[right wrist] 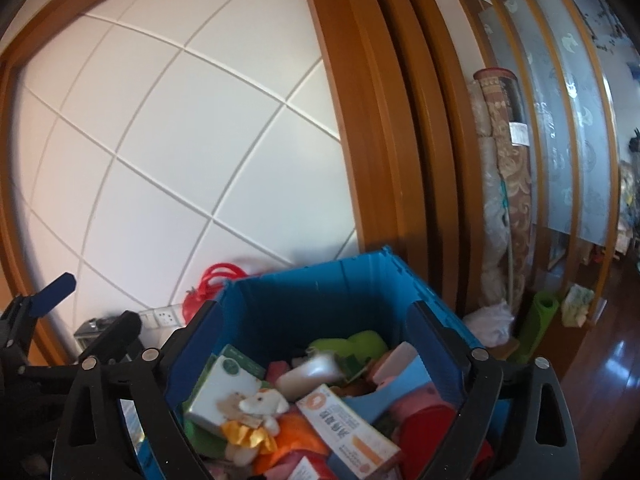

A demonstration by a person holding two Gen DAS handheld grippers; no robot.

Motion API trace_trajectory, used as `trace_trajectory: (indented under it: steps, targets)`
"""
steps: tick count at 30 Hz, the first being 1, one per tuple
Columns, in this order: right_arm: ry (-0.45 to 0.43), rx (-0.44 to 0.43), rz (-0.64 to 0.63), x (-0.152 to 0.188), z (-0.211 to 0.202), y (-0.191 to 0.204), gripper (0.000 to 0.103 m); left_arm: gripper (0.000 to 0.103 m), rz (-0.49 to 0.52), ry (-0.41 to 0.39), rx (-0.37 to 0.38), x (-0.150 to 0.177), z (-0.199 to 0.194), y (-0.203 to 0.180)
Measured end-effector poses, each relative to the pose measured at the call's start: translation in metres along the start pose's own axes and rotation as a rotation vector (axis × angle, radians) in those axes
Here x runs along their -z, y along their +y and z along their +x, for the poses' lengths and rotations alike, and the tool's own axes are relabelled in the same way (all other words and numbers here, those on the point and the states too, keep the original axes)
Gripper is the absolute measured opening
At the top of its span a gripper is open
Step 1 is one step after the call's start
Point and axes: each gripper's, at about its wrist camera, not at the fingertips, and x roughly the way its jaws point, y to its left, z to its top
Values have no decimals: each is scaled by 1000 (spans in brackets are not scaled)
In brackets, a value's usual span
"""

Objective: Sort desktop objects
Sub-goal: 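Open both tools to drop the tube and box into the crate, then move both tools back to the remaining items on the bed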

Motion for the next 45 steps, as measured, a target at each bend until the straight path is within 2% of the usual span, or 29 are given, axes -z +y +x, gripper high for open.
trace_trajectory:
  steps: [12, 19, 27, 31, 37, 40, 45]
  targets:
    - [9, -41, -19, 8, -9, 28, 96, 101, -45, 12, -41, 7, -13, 27]
    - [31, -78, -42, 22, -7, 60, 96, 101, -84, 30, -73, 31, -25, 63]
    - [68, -142, -51, 54, 2, 122, 99, 101, -128, 74, -147, 102, -59, 142]
    - [103, -178, -57, 74, 19, 173, 99, 101, -110, 110, -213, 143, -75, 207]
    - [159, -217, -60, 107, 45, 244, 100, 101, -59, 155, -299, 187, -91, 299]
    - [177, -227, -55, 126, 56, 272, 100, 101, -21, 184, -300, 207, -91, 327]
    - [256, -234, -84, 160, 77, 309, 100, 101, 40, 244, -246, 254, -84, 350]
